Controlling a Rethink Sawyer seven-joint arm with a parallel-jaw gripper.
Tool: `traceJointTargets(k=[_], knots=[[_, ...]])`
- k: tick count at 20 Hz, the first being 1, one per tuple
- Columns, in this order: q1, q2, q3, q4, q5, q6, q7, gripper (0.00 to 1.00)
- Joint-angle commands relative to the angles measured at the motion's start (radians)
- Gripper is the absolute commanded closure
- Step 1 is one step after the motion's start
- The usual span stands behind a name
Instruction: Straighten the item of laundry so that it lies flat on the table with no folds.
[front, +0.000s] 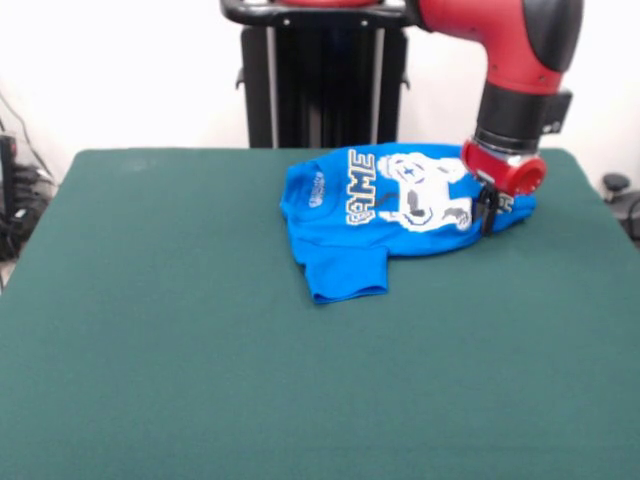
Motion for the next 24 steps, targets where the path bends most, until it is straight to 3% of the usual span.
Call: traceJointTargets(k=[1,7,16,24], knots=[[0.005,0.047,0.088,-0.082,0.042,0.064,0.248,1.00],[-0.085,0.056,0.146,-0.097,-0.125,-0.050,0.308,1.00],[-0.041,-0.009,0.092,-0.134,-0.065,0.010,0.237,1.00],[0.007,-0.004,0.049,-0.212,-0.005,0.016,0.176,1.00]])
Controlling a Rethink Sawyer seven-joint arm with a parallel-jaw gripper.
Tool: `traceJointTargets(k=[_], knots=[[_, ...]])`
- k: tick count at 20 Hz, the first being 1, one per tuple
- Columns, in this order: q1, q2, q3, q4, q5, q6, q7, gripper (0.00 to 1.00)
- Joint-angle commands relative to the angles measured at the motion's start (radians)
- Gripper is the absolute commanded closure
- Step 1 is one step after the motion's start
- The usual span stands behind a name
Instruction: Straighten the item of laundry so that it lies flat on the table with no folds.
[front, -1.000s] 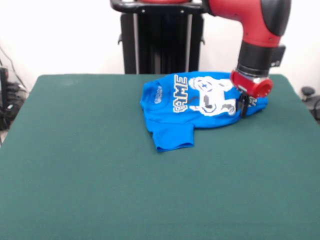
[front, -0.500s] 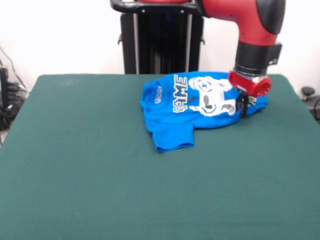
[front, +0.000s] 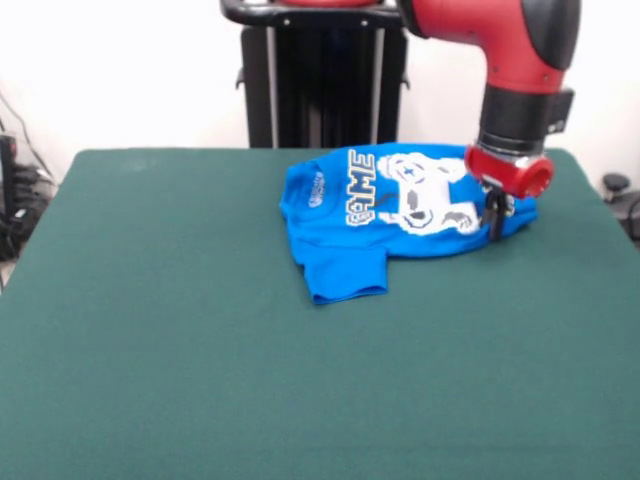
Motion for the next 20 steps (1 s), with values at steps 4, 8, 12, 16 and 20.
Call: traceJointTargets(k=[4,8,12,16,20], knots=[[0.072,-0.006,0.017,-0.217,0.129,0.021,0.153,1.00],[0.052,-0.002,0.021,-0.237,0.092,0.018,0.155,1.00],[0.044,0.010,0.023,-0.269,0.074,0.013,0.150,1.00],[0.039,0.006,0.019,-0.280,0.063,0.018,0.149,1.00],[0.045,0.005,0.012,-0.296,0.067,0.023,0.143,1.00]])
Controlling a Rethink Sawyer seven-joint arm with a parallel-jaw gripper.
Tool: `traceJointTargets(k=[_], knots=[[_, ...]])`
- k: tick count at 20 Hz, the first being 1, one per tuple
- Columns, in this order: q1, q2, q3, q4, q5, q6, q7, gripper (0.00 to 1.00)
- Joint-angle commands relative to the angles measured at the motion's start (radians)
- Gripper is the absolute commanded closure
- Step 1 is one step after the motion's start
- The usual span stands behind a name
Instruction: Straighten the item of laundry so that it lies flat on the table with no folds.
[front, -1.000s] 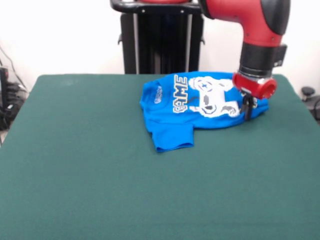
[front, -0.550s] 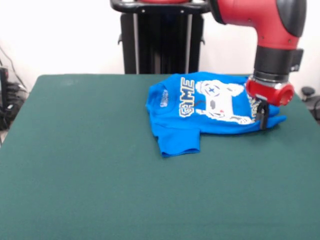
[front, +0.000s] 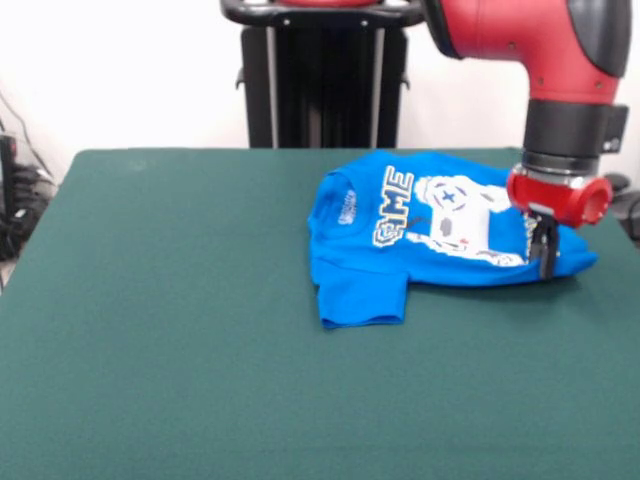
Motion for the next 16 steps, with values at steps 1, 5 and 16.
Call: traceJointTargets(k=[1,5,16], knots=[[0.010,0.007,0.017,-0.128,0.043,0.026,0.139,1.00],[0.024,0.010,0.005,-0.164,0.068,0.051,0.115,1.00],[0.056,0.011,-0.025,-0.214,0.107,0.084,0.092,1.00]])
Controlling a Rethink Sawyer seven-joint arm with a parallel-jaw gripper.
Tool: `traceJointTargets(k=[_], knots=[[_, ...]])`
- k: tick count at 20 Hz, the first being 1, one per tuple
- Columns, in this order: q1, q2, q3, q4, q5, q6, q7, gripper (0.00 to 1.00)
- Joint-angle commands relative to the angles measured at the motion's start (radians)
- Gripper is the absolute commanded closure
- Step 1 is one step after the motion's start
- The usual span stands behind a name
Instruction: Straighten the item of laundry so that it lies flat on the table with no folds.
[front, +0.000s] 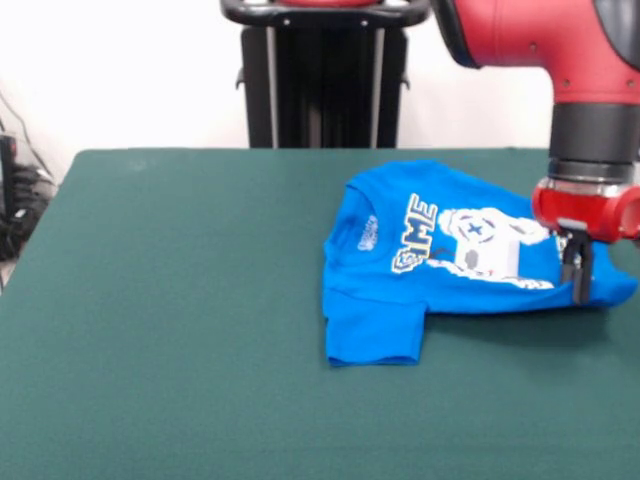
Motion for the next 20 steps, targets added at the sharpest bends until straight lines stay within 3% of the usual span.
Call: traceJointTargets(k=[1,9,20], knots=[[0.053,0.008,-0.022,-0.105,0.105,0.090,0.088,1.00],[0.088,0.005,-0.069,-0.136,0.154,0.141,0.064,1.00],[0.096,0.034,-0.085,-0.183,0.151,0.160,0.074,1.00]])
